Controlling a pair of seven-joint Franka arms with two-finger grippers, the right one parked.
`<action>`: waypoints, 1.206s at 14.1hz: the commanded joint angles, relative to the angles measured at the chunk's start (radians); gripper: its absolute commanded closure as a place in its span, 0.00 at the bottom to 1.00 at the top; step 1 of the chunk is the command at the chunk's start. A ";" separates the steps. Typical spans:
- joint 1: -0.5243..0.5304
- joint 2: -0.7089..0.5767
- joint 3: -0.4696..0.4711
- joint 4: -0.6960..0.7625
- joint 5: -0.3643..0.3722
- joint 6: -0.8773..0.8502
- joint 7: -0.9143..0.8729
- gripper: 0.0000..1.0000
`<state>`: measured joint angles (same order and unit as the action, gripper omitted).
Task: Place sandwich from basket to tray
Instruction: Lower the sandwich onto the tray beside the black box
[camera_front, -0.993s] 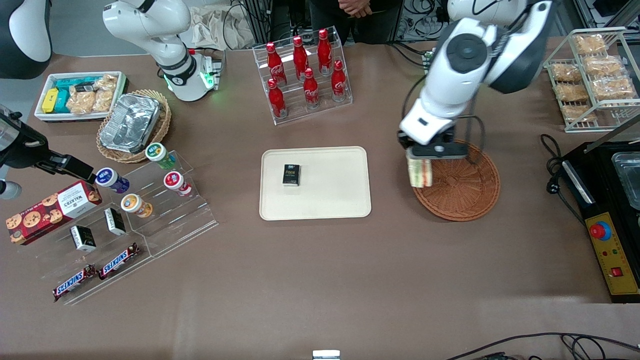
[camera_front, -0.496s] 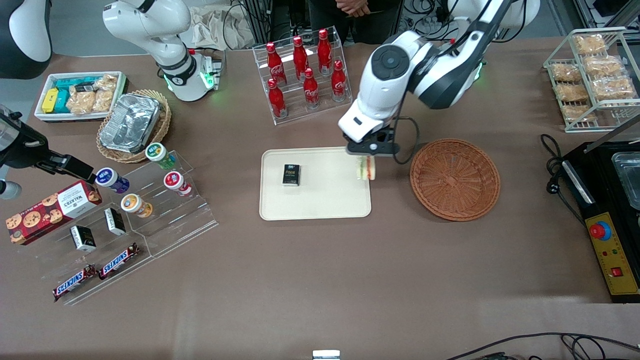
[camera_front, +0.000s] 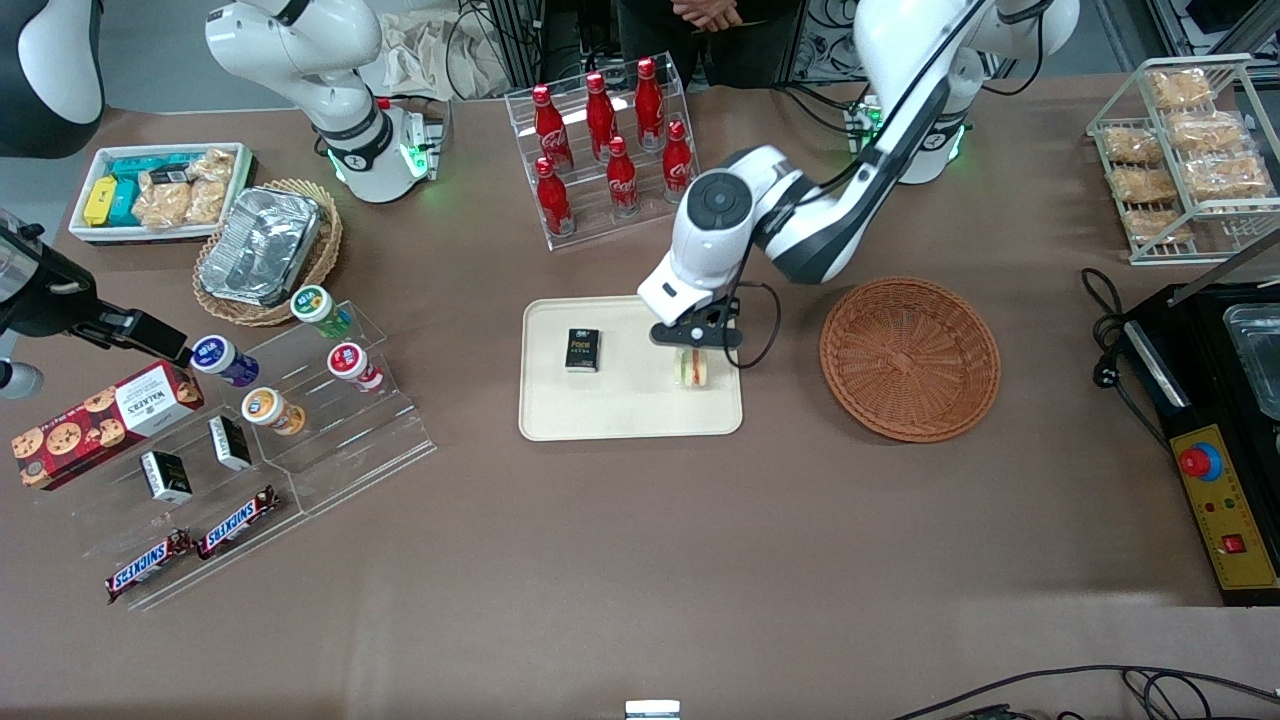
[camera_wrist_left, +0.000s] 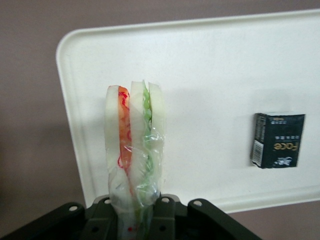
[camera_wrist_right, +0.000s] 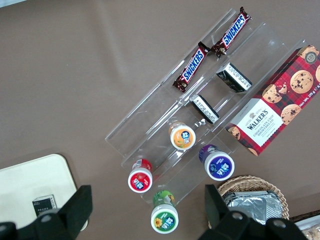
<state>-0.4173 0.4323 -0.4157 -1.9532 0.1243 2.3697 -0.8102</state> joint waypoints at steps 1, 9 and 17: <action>-0.026 0.042 0.028 0.007 0.069 0.039 -0.050 1.00; -0.035 0.071 0.063 -0.023 0.124 0.065 -0.060 0.00; 0.012 -0.143 0.060 0.056 0.107 -0.171 -0.069 0.00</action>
<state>-0.4271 0.3993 -0.3578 -1.9098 0.2241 2.3022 -0.8641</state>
